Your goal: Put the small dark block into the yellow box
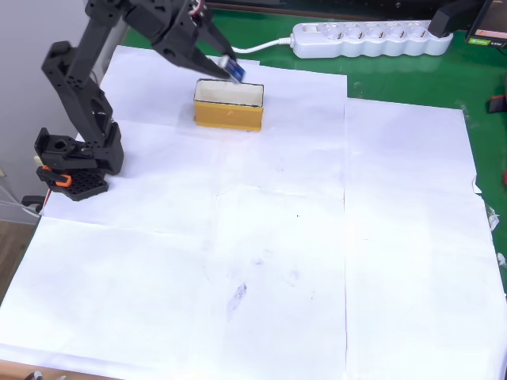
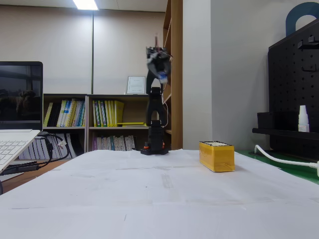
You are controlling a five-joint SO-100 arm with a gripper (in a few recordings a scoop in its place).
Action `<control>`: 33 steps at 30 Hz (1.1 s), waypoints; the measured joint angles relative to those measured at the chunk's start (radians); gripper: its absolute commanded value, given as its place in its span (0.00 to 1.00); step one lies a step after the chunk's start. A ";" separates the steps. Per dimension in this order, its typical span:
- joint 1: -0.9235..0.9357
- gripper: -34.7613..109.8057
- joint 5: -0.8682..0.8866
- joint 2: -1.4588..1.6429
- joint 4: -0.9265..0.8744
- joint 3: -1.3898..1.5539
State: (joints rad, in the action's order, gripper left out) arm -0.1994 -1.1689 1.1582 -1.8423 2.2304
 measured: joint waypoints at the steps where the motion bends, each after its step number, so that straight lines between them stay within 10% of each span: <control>1: -0.041 0.24 0.011 -0.015 0.000 -0.038; 33: -0.407 0.24 0.051 0.336 0.634 -0.624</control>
State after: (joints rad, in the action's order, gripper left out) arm -0.6059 -1.1183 1.4941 -1.2088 1.6061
